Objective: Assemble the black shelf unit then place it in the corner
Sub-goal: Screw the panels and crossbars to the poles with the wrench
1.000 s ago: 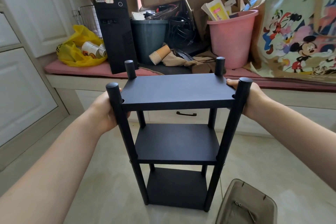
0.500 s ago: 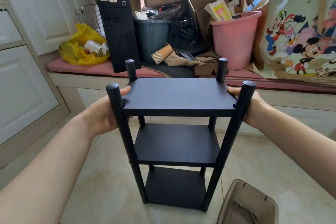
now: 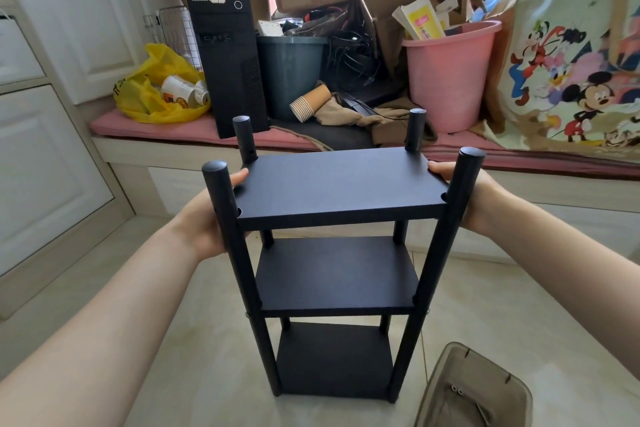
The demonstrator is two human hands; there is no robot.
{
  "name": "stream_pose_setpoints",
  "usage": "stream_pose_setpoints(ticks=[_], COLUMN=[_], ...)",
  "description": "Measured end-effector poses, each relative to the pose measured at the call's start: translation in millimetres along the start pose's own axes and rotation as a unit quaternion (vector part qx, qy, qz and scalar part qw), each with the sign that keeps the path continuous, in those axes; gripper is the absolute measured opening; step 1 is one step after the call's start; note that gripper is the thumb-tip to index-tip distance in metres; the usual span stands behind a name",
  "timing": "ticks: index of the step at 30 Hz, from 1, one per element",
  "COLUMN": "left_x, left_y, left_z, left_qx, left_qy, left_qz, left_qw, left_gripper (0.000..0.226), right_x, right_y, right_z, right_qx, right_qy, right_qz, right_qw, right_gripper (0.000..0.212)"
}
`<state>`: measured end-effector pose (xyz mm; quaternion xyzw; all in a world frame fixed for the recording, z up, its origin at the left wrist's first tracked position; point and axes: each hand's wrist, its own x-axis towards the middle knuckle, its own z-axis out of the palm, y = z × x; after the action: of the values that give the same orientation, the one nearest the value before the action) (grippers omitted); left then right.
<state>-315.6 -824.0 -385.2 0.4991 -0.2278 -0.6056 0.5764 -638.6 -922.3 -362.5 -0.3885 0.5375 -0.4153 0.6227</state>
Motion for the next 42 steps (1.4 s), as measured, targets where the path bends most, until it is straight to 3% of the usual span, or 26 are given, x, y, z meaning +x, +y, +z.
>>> stream_pose_setpoints(ticks=[6,11,17,20,27,32,34,39,42], left_x=[-4,-9,-17,-24,-42,-54,-57,-61,-61], left_y=[-1,-6,-18,-28,-47,-56,-61,-71,-70], left_z=[8,13,20,30,53,72,78,84,80], left_qx=[-0.016,-0.031,-0.041,-0.053,-0.061,-0.072,-0.072,-0.081,-0.069], left_qy=[0.041,0.063,0.063,0.036,0.062,0.085,0.089,0.091,0.059], left_qz=[0.007,0.025,0.069,0.094,0.129,0.125,0.12,0.106,0.11], left_qw=[0.999,0.997,0.995,0.994,0.988,0.986,0.986,0.987,0.99], left_gripper=[0.018,0.018,0.016,0.017,0.018,0.035,0.042,0.041,0.028], right_x=[1,-4,-15,-20,-39,-60,-60,-52,-46], right_y=[2,8,10,18,24,34,34,33,33], right_z=[-6,-19,-32,-30,-19,8,18,36,39], right_qx=[0.015,-0.109,-0.137,-0.116,0.017,0.021,0.026,0.096,0.141], right_qy=[0.014,0.056,0.136,0.158,0.125,-0.059,-0.111,-0.118,-0.118], right_qz=[-0.011,-0.1,-0.187,-0.187,-0.117,0.028,0.036,0.021,0.029], right_qw=[1.0,0.987,0.963,0.963,0.985,0.998,0.993,0.988,0.983], right_gripper=[0.024,0.026,0.016,0.017,0.033,0.033,0.03,0.025,0.031])
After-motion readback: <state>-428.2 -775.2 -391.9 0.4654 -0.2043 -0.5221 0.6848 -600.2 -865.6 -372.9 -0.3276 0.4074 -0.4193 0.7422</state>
